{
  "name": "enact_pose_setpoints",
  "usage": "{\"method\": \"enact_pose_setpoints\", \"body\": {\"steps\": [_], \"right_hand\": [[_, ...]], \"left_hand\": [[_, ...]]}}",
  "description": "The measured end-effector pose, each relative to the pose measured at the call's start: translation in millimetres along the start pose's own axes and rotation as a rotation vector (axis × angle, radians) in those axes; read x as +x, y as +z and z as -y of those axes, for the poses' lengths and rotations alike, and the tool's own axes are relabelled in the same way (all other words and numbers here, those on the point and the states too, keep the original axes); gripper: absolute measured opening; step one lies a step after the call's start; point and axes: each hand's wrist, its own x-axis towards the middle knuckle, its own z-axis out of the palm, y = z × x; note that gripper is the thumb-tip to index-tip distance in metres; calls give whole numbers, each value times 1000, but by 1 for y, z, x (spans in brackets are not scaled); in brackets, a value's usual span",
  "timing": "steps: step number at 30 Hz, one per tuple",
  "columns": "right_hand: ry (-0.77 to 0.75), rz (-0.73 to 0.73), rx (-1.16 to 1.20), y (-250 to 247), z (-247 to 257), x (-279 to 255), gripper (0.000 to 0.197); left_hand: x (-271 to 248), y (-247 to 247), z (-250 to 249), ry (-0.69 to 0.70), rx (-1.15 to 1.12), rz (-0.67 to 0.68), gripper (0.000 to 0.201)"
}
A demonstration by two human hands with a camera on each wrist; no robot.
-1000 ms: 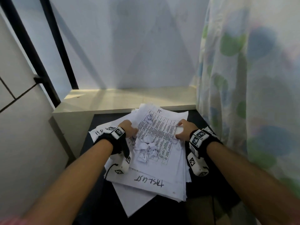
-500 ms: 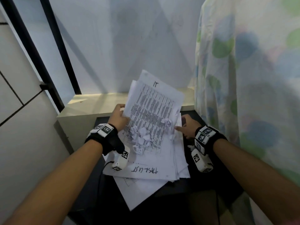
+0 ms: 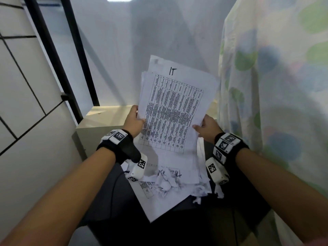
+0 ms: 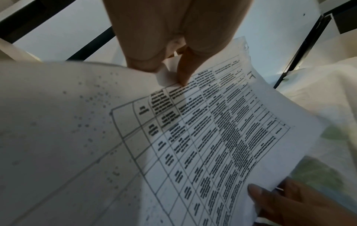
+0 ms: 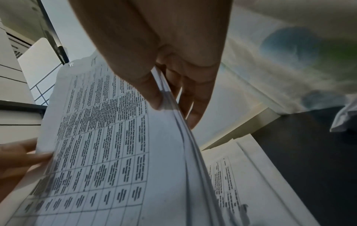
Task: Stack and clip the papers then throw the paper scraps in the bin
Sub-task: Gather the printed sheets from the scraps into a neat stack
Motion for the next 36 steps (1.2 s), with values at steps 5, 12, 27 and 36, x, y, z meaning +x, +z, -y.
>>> {"method": "enact_pose_setpoints", "body": {"steps": [5, 12, 27, 36], "right_hand": [[47, 5, -39, 2, -3, 14, 36], [-9, 157, -291, -29, 40, 56, 28], [31, -63, 128, -12, 67, 40, 32], [17, -224, 172, -21, 55, 44, 30]], "left_hand": [[14, -1, 8, -43, -6, 85, 38], [35, -2, -1, -70, -78, 65, 57], [35, -15, -18, -46, -79, 54, 32], [-2, -67, 61, -449, 701, 197, 22]]}}
